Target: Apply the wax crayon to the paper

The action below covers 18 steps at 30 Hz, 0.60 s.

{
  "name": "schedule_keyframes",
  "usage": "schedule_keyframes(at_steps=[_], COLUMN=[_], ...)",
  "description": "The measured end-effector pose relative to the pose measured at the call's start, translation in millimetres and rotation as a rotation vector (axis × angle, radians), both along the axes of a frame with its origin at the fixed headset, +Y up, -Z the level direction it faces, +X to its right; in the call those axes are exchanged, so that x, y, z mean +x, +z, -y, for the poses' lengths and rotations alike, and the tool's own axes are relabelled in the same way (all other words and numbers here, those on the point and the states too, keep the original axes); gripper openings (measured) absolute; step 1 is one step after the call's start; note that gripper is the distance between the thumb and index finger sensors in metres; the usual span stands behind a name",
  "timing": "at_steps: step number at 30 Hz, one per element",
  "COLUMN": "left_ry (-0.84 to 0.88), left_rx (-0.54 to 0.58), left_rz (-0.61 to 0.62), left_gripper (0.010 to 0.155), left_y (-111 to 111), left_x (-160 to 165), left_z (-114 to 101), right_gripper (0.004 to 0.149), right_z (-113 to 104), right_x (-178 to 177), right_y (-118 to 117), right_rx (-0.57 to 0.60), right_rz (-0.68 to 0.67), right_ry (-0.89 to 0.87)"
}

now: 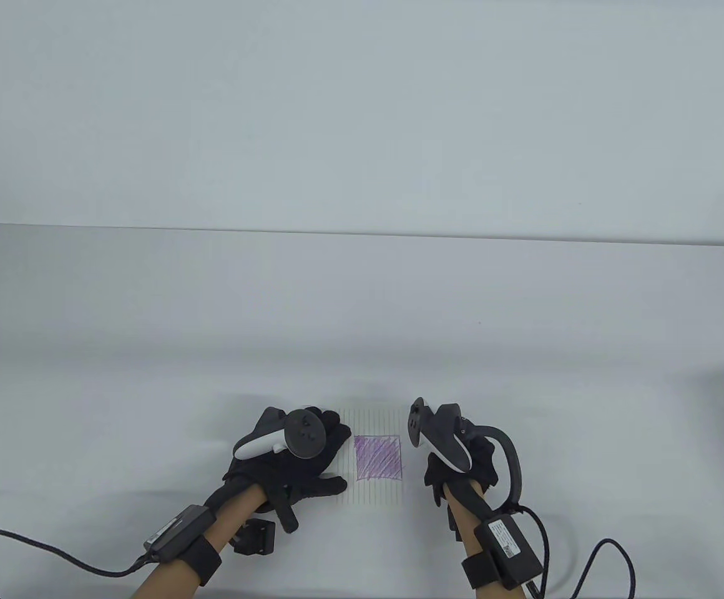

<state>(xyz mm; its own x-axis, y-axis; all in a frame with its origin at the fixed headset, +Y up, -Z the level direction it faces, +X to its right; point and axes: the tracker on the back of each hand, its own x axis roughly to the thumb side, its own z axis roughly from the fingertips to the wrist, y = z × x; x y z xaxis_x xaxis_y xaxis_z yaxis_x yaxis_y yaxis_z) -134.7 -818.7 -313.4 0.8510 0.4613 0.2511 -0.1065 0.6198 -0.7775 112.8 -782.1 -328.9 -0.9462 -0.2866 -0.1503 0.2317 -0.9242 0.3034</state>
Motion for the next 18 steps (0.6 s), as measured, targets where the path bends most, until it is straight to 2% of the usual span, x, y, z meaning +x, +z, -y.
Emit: schedule_keyframes(at_steps=[3,7,12,15,18], left_ry=[0.031,0.157,0.270,0.311,0.329], left_rx=[0.022,0.155,0.355,0.466,0.521], left_rz=[-0.017,-0.080,-0.164,-0.218,-0.268], left_gripper=[0.083,0.079,0.075,0.074,0.074], left_y=[0.6,1.1,1.9,3.8,4.7], left_x=[-1.9,-10.5,-28.3,-42.0,-53.0], left_z=[-3.7,-27.9,-69.1,-89.7,-99.5], right_gripper=[0.046,0.054,0.059,0.062,0.068], right_z=[-6.2,-39.1,-77.2,-92.2,-99.7], right_x=[6.0,15.7,20.6,21.5,22.6], right_y=[0.7,7.6,24.7,34.8,40.8], right_rx=[-0.012,0.183,0.453,0.545,0.537], right_rz=[0.024,0.016,-0.115,-0.175,-0.221], right_ry=[-0.058,-0.168,-0.272,-0.324,-0.385])
